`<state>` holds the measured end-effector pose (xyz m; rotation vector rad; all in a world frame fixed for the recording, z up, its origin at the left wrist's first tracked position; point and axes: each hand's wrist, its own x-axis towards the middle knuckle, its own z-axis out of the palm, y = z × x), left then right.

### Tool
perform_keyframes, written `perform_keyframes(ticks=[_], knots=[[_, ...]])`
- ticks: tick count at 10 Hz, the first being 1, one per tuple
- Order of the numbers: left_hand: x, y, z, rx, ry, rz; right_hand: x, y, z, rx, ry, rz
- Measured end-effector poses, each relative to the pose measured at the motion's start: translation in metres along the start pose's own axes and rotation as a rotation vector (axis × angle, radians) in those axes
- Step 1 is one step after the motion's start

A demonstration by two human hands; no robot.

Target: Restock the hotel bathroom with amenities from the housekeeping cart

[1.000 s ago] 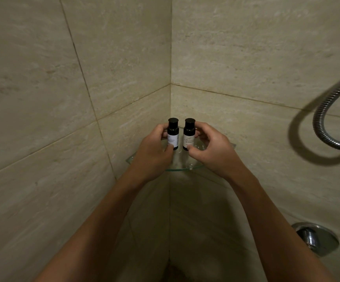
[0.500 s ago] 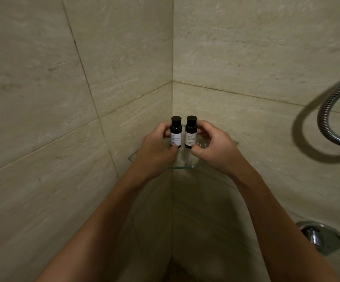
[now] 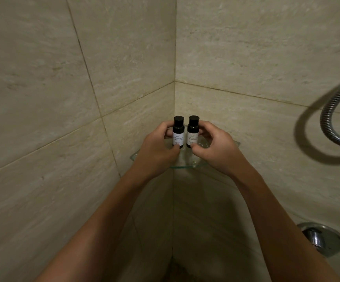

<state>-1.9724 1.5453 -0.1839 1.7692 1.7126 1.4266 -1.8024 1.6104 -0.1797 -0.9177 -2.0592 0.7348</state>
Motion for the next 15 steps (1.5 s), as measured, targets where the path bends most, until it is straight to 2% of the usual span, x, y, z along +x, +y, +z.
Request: perform_keyframes(ticks=[12,13,15], knots=[[-0.0004,-0.0015,0.0055,0.031,0.048,0.020,0.0028,-0.0018,0.0006,-0.042,-0.022,0.051],[0.0003,-0.0046,0.0040,0.016,0.054,0.035,0.0027,-0.0014,0.0008,0.003,-0.014,0.065],[-0.0011,-0.0003,0.0043,-0.235,0.069,-0.057,-0.0008,-0.0032,0.0044,0.284,0.180,0.109]])
